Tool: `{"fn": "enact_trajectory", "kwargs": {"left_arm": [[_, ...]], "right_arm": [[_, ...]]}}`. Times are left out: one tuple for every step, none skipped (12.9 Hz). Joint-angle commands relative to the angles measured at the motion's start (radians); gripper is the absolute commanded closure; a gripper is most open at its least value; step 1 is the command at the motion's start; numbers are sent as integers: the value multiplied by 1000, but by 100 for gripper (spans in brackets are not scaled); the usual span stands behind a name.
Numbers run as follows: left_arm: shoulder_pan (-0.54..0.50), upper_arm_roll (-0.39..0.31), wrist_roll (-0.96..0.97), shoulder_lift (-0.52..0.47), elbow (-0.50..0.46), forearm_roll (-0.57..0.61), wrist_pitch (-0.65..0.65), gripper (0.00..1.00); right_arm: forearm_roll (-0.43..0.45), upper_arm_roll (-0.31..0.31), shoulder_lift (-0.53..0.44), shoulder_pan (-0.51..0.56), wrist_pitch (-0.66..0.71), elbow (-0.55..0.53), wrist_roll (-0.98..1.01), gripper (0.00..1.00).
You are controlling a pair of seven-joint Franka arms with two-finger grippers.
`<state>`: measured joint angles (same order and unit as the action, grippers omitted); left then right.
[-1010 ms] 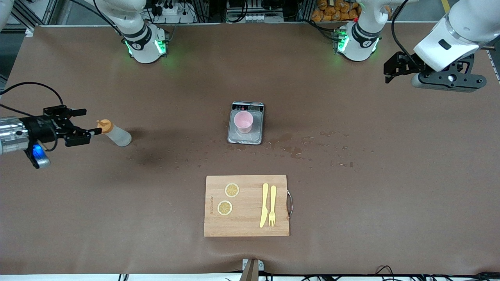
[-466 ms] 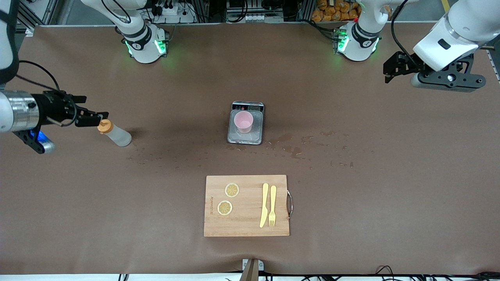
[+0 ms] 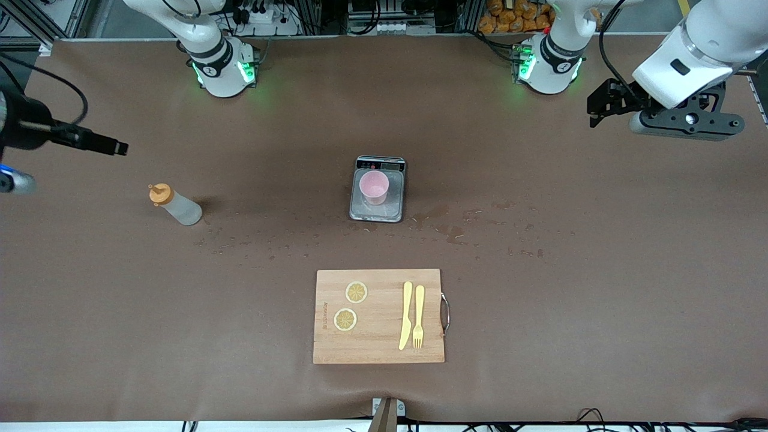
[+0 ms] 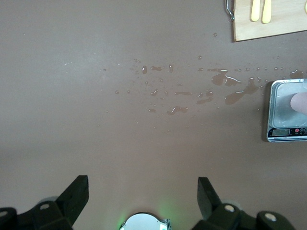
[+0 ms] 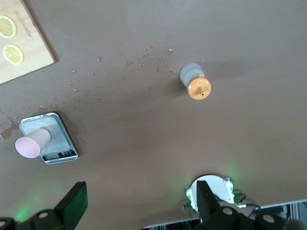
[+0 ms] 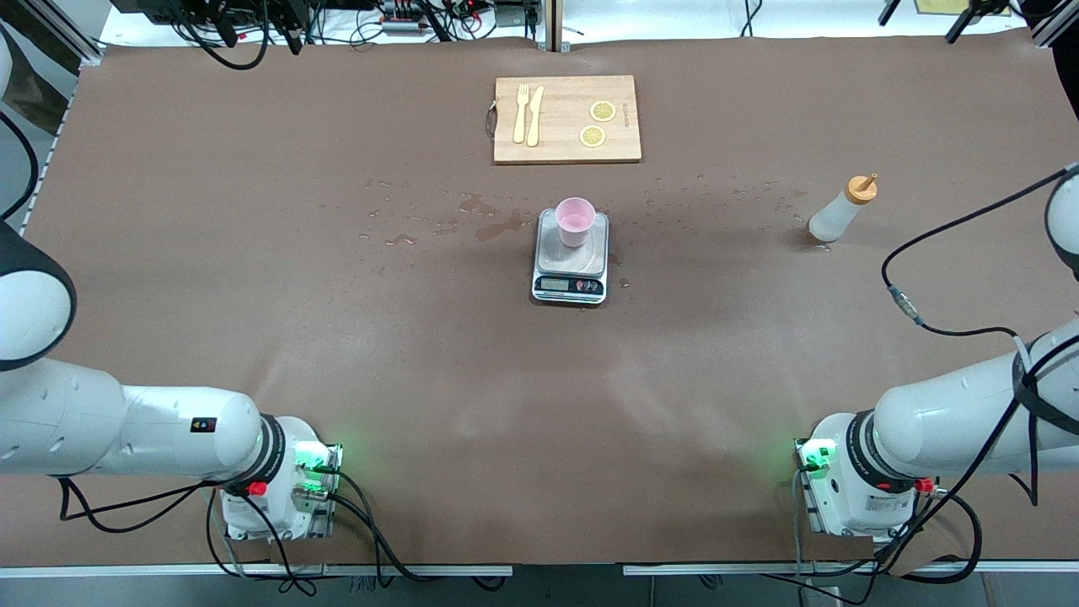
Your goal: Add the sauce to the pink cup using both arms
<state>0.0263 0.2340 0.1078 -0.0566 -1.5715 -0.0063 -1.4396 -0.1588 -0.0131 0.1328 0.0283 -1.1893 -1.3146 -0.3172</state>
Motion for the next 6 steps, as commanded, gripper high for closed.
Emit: {"fn": "enact_trajectory", "kwargs": {"left_arm": [[0,1,23,-8,7,0,10,0],[-2,-1,23,-9,7,-1,10,0],[-2,-2,26,-11,7,-3,10,0],[0,-2,41,-9,7,-3,10,0],[0,-2,53,-9,7,-1,10,0],[0,-2,55,-9,7,0,10,0]], "right_arm": [[25,-4,-64,18,-41,-46,70,0],[28,-4,-83,19,-62,-64,95,0],[59,-14,-105,19,-93,-92,143,0],[76,-27,-125,21,-120,-119,171,0],[77,-28,-130,25,-131,-129,176,0],[77,-28,-130,27,-142,-129,178,0]]}}
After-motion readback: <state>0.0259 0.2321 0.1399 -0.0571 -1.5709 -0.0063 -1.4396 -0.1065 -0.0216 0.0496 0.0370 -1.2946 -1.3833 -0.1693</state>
